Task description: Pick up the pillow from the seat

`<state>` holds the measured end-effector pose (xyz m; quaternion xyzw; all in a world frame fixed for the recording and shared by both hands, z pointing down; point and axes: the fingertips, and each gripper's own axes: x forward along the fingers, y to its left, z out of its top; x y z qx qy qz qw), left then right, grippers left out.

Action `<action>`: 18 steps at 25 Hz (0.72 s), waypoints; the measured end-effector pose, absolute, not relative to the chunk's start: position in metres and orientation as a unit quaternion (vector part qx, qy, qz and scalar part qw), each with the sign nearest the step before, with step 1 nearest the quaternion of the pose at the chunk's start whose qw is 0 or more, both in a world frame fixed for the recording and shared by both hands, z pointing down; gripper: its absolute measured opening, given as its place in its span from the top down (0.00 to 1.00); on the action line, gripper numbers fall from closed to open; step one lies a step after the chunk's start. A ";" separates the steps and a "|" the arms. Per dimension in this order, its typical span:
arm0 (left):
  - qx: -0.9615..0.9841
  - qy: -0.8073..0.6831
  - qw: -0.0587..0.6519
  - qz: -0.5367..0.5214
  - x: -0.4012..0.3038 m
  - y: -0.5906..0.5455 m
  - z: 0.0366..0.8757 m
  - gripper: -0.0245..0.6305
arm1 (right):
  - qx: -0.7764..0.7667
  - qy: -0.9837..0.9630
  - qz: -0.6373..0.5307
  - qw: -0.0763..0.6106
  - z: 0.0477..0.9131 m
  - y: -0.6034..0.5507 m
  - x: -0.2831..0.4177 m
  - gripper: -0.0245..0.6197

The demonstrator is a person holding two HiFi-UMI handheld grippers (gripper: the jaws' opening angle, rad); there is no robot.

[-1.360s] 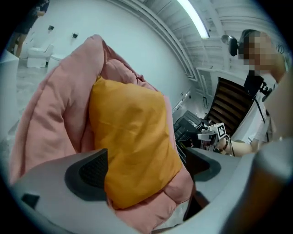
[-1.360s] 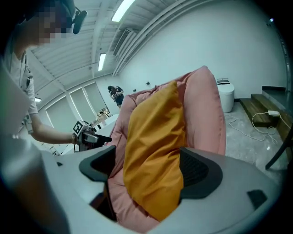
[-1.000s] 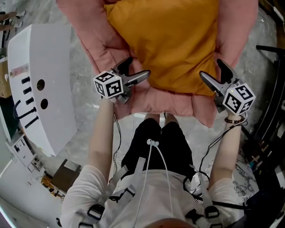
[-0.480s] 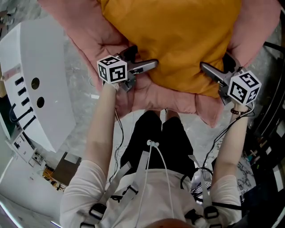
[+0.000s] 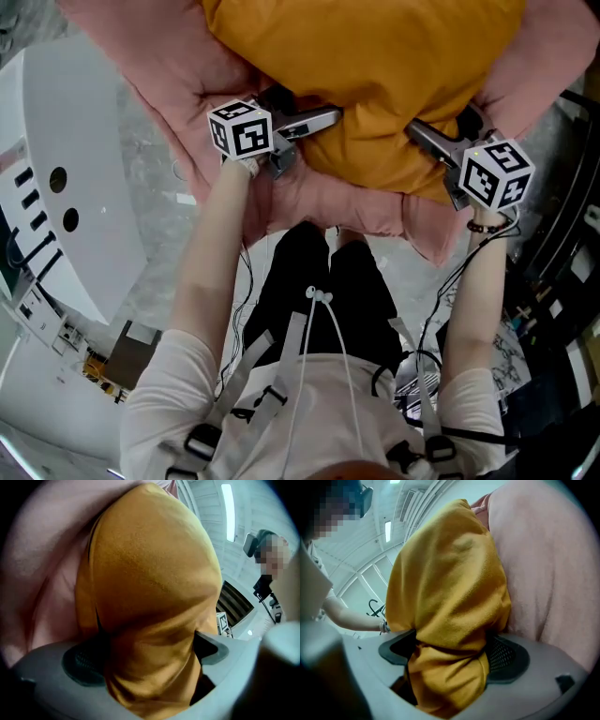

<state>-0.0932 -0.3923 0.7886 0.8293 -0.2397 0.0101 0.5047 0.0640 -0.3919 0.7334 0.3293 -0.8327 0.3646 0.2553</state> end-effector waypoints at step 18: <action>0.834 -0.302 0.462 -0.021 -0.085 -0.388 0.743 0.52 | 0.371 -0.865 0.245 0.233 0.689 -0.377 0.064 0.75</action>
